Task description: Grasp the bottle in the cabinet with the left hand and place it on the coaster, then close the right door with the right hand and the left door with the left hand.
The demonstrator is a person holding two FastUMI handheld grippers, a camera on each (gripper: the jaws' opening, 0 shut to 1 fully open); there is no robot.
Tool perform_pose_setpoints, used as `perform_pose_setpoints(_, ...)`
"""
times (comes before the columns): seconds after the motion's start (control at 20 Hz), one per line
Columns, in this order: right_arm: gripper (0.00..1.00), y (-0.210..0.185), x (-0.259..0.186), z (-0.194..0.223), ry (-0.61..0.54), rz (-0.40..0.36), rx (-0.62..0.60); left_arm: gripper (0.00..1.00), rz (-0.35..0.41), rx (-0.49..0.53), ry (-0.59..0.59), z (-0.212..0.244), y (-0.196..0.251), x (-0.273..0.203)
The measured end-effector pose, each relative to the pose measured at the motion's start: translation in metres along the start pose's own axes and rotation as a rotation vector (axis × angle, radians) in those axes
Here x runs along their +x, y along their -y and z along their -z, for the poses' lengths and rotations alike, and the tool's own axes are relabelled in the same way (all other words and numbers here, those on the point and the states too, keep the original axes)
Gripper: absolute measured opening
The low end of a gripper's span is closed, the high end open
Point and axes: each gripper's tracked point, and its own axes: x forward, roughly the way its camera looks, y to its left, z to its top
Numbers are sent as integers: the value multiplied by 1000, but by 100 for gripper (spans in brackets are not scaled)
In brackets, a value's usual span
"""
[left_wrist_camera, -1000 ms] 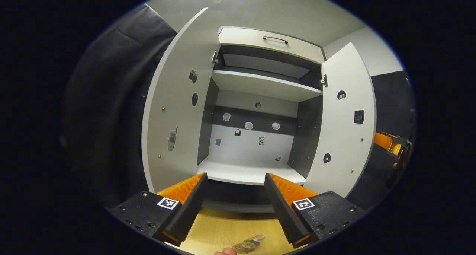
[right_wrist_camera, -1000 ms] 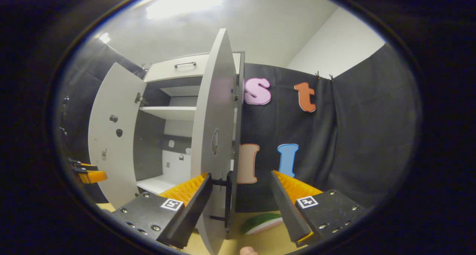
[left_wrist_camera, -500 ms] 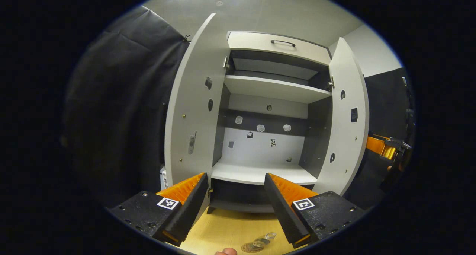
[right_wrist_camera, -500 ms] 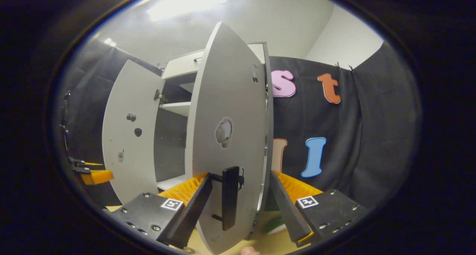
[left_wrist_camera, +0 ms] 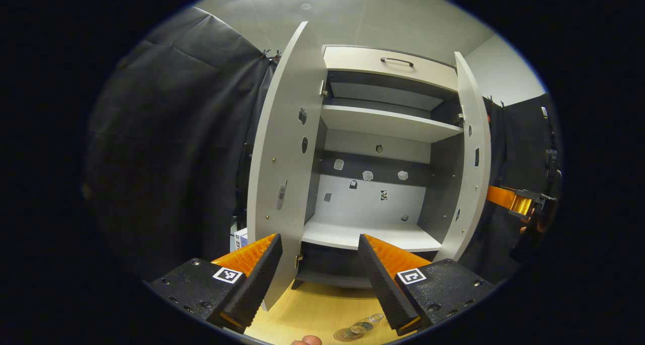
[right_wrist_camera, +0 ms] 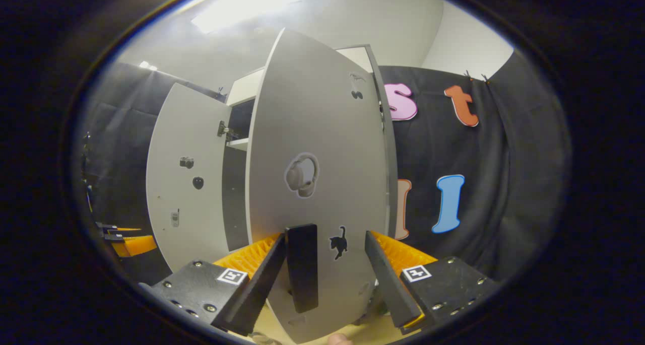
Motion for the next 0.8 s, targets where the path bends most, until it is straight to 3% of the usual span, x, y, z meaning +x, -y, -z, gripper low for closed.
perform_pose_setpoints(0.15,98,-15,20,5,-12,-17,6,96,-29,2,7,-3,-12,-6)
perform_pose_setpoints(0.2,98,-20,26,5,-13,-19,4,92,-42,2,9,-4,-18,-8)
perform_pose_setpoints(0.25,98,-24,33,7,-17,-20,4,96,-58,2,11,-4,-24,-9)
perform_pose_setpoints(0.65,97,-49,76,14,-22,-3,-9,96,-198,2,22,-7,-82,-28)
perform_pose_setpoints(0.7,98,-51,80,15,-24,0,-5,91,-215,3,23,-8,-89,-30)
perform_pose_setpoints(0.8,97,-54,88,18,-28,4,9,96,-239,-1,24,-8,-100,-31)
